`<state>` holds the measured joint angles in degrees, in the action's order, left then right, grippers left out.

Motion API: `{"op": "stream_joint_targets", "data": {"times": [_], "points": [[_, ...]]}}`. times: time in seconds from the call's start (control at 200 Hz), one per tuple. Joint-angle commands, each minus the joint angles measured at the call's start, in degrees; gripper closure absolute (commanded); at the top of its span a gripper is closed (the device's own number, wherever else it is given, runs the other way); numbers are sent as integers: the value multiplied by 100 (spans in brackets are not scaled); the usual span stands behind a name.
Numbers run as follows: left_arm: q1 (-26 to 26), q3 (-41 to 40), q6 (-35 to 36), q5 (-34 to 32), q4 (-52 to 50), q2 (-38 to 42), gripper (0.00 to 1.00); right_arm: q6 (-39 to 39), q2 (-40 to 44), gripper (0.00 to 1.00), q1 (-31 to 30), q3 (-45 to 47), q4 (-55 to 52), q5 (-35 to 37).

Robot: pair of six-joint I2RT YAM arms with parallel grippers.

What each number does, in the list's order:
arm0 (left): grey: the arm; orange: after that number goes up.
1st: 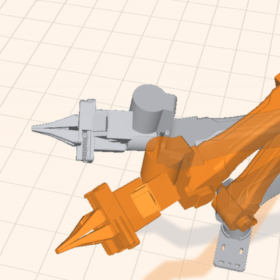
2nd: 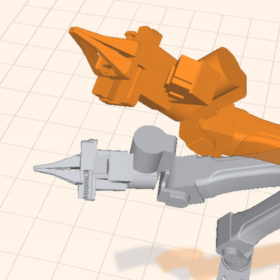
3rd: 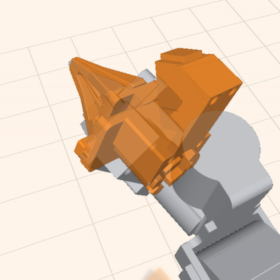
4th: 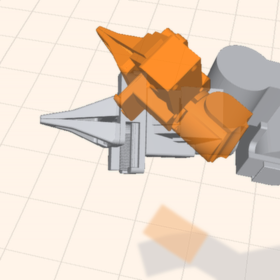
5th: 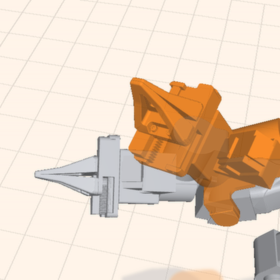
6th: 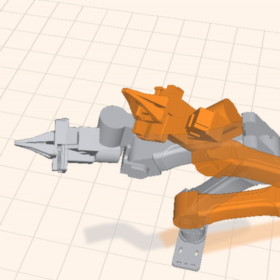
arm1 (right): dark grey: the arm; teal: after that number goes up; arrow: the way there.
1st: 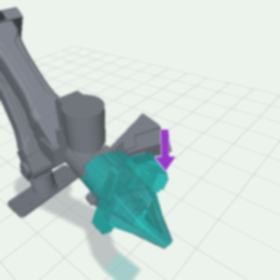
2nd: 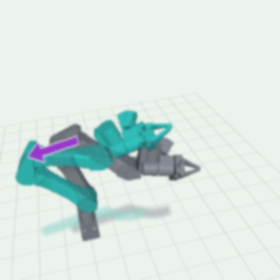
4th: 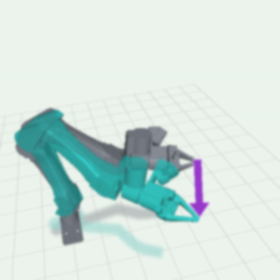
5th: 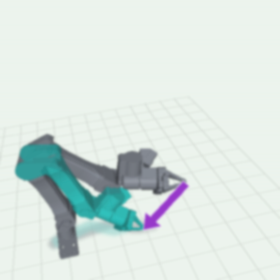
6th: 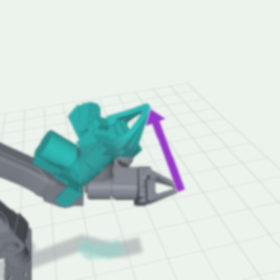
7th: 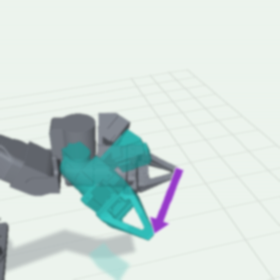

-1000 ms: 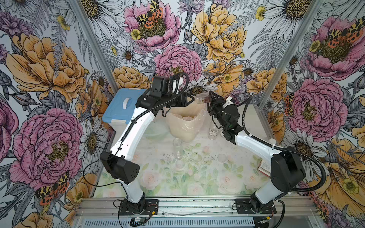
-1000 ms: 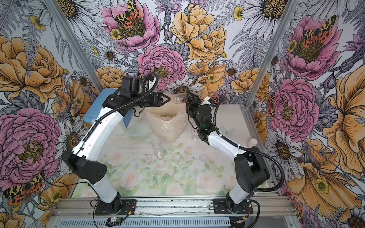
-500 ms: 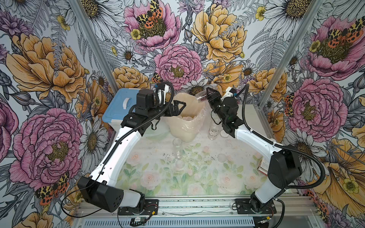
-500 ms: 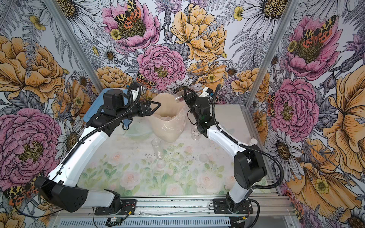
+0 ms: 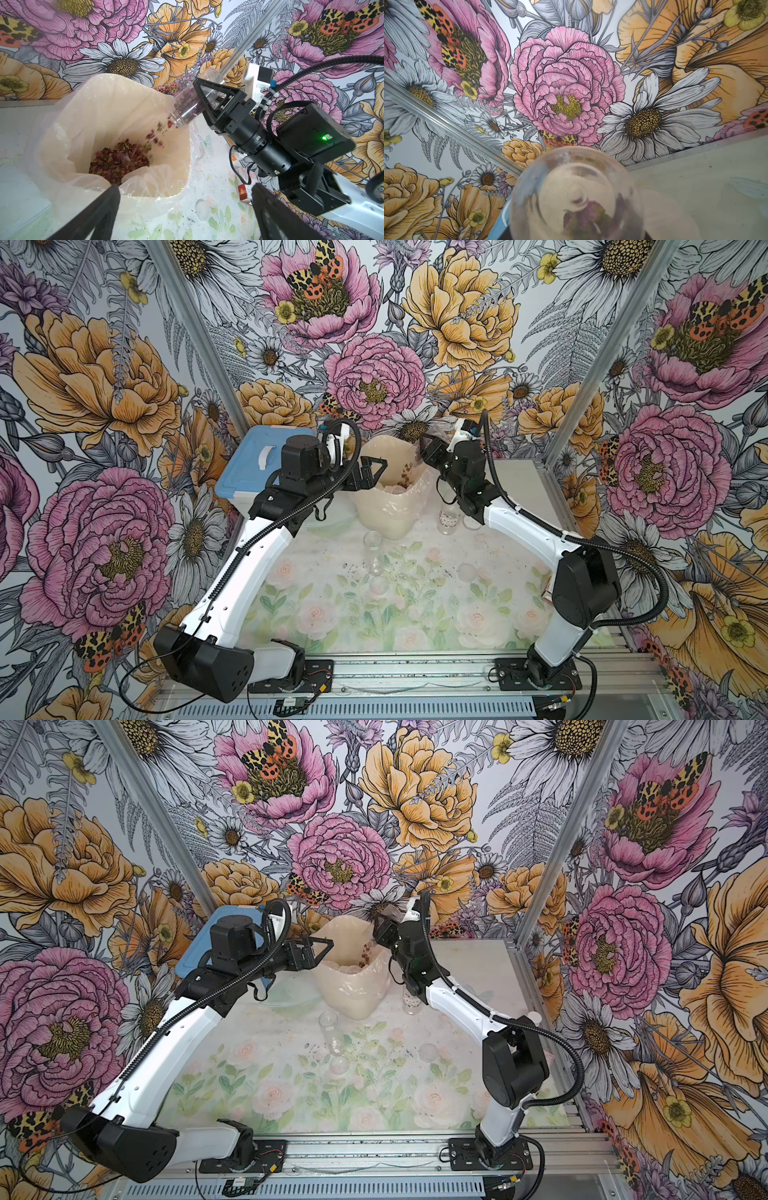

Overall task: Empty the moldy dried flower tea in the jars
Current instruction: Pour the moldy dried flower tea into the trash bin.

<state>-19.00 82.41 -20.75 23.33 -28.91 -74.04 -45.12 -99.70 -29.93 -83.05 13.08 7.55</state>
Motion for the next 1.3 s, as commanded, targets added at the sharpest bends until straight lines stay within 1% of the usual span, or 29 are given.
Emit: {"op": "stream_joint_targets", "data": {"times": [0.0,0.18,0.28,0.4,0.525,0.56,0.615,0.665,0.71,0.785,0.825,0.87,0.91,0.991,1.041,1.101,1.226,1.261,1.296], "points": [[64,-241,-102,-249,328,200,1,936,-105,58,-106,-336,-41,72],[98,-562,-219,-303,522,392,1,1945,-262,59,-277,-614,-342,79],[111,-672,-230,-362,565,474,1,2770,-365,61,-406,-836,-613,35],[142,-804,-254,-429,662,581,1,3729,-504,61,-586,-1088,-949,210],[181,-928,-298,-495,755,684,1,4662,-520,61,-706,-1125,-975,495],[202,-953,-313,-497,772,693,1,4791,-508,61,-728,-1125,-949,594],[228,-967,-339,-481,772,697,1,4714,-473,63,-701,-1126,-892,767],[237,-981,-342,-470,773,706,1,4383,-417,66,-619,-1117,-858,766],[248,-994,-342,-477,773,710,1,3847,-357,67,-479,-1093,-823,583],[259,-1022,-343,-494,805,741,1,2776,-296,69,-238,-1005,-648,47],[271,-1040,-351,-495,829,750,1,2457,-323,72,-187,-1009,-569,-229],[281,-1052,-350,-489,835,751,1,2564,-381,73,-270,-1125,-626,-401],[291,-1054,-355,-473,843,749,1,3018,-465,73,-445,-1322,-859,-364],[306,-1054,-353,-469,851,748,1,4152,-671,73,-830,-1688,-1393,181],[319,-1067,-356,-470,858,762,1,4370,-725,73,-907,-1713,-1457,453],[333,-1084,-353,-470,878,773,1,4018,-684,74,-805,-1667,-1425,400],[360,-1122,-375,-461,905,799,1,2302,-542,78,-252,-1416,-985,-517],[362,-1121,-377,-453,913,810,1,2188,-549,80,-207,-1412,-924,-595],[368,-1129,-385,-444,928,810,1,2425,-578,80,-263,-1479,-989,-578]]}}
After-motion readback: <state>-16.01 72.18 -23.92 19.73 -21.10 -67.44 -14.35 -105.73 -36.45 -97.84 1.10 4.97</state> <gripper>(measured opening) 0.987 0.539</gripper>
